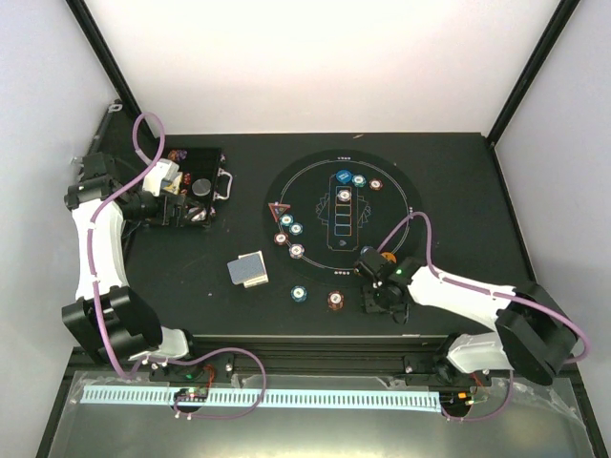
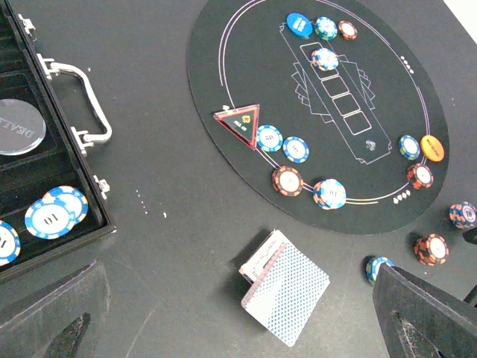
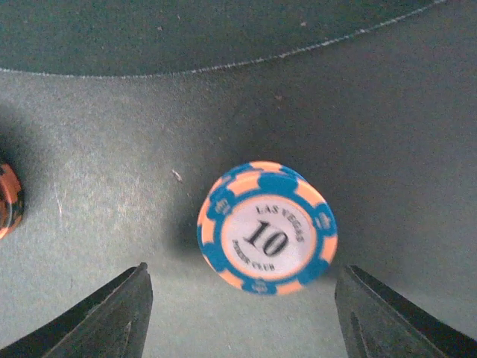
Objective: Distribute texas hold em gaming equipment
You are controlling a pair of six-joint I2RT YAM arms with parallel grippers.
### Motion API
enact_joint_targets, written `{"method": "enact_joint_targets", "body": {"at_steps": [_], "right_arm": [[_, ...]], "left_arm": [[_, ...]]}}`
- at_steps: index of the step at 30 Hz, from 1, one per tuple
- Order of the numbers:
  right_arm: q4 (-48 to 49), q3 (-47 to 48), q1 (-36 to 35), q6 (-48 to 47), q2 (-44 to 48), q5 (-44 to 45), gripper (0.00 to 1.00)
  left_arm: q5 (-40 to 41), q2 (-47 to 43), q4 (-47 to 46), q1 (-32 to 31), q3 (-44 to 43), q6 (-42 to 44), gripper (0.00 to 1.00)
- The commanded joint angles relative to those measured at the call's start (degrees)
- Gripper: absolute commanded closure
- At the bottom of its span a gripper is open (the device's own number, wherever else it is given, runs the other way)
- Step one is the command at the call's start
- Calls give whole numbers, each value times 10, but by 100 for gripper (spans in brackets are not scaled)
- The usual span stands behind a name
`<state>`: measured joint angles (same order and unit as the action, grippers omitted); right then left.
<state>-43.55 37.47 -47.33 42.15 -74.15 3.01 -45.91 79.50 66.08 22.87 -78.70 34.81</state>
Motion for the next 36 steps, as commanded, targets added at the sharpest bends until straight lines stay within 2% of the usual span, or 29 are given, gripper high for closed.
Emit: {"method": "enact_joint_targets", "body": {"at_steps": [1,10,27,34,36], "right_arm": [[45,-4,-5,7,-29,2,31],[47,-6,-4,2,-56,27,44],[17,31,-3,-19,-78,64,44],[26,34,-3,-25,-85,56,54],[30,31,-4,-27,-88,52,61]], "left_arm": [[-15,-14,5,4,-11,8,1],[-15,-12,8,4,-20,8,1],[-17,-13,17,4,-16,13,1],[-16,-14,17,4,-17,12,1],[-16,-14,17,4,-19,12,1]]}}
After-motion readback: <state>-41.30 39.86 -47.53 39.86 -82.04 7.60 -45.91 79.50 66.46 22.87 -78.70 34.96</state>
